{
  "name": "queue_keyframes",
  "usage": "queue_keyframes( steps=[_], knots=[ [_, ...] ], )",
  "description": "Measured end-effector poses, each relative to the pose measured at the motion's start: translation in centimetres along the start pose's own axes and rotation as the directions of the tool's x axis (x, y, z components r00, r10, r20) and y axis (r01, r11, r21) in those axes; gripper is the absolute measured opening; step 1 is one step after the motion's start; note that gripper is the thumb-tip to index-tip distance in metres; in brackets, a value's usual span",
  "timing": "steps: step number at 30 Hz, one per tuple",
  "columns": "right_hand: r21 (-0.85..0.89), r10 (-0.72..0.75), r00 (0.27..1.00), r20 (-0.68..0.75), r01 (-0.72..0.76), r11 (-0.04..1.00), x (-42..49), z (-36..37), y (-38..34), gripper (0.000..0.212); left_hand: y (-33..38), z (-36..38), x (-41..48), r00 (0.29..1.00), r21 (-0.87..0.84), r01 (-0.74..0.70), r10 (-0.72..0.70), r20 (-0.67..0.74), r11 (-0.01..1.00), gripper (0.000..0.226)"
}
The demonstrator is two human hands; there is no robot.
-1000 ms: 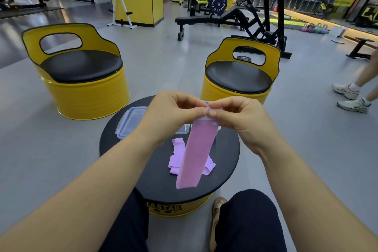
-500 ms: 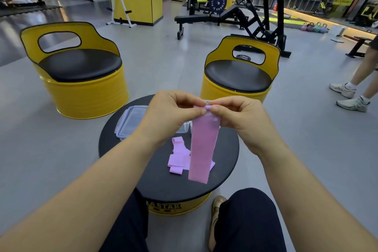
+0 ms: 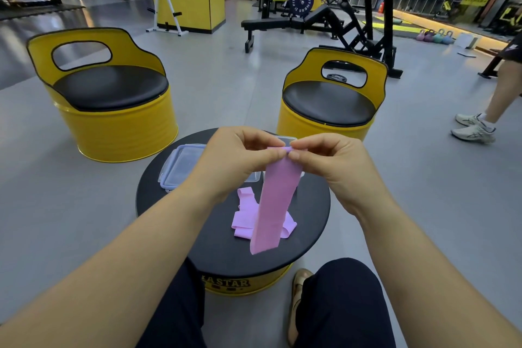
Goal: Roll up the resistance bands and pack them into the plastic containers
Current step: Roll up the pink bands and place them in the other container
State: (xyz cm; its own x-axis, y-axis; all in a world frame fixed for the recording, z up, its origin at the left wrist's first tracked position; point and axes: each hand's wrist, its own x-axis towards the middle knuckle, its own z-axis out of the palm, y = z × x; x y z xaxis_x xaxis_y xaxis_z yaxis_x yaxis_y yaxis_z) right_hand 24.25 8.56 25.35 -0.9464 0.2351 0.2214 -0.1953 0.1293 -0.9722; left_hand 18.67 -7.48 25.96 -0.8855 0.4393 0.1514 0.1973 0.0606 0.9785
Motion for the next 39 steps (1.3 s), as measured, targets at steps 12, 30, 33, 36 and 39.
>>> queue_keyframes(
  steps=[12,30,33,36,39],
  knots=[
    [0.046,0.079,0.997,0.026,-0.080,0.996,-0.6,0.2,-0.1,0.028,-0.4,0.2,-0.1,0.999,-0.008,-0.042,0.042,-0.018,0.999,0.017],
    [0.090,0.114,0.993,0.024,-0.115,0.989,-1.2,0.3,0.1,0.024,-0.7,0.3,-0.6,1.000,-0.001,-0.013,0.013,-0.019,1.000,0.010],
    [0.062,0.116,0.993,0.040,-0.118,0.991,-1.4,0.3,0.0,0.009,-0.7,0.2,-0.7,1.000,-0.009,-0.023,0.023,-0.019,1.000,0.014],
    [0.047,0.102,0.994,0.026,-0.103,0.994,-1.5,0.4,-0.1,0.016,-0.8,0.2,-0.8,1.000,-0.019,-0.027,0.027,-0.015,0.999,0.016],
    [0.056,0.079,0.997,-0.001,-0.079,0.995,-1.5,0.5,-0.3,0.026,-0.9,0.2,-0.8,1.000,-0.028,-0.005,0.006,0.006,1.000,0.018]
  ],
)
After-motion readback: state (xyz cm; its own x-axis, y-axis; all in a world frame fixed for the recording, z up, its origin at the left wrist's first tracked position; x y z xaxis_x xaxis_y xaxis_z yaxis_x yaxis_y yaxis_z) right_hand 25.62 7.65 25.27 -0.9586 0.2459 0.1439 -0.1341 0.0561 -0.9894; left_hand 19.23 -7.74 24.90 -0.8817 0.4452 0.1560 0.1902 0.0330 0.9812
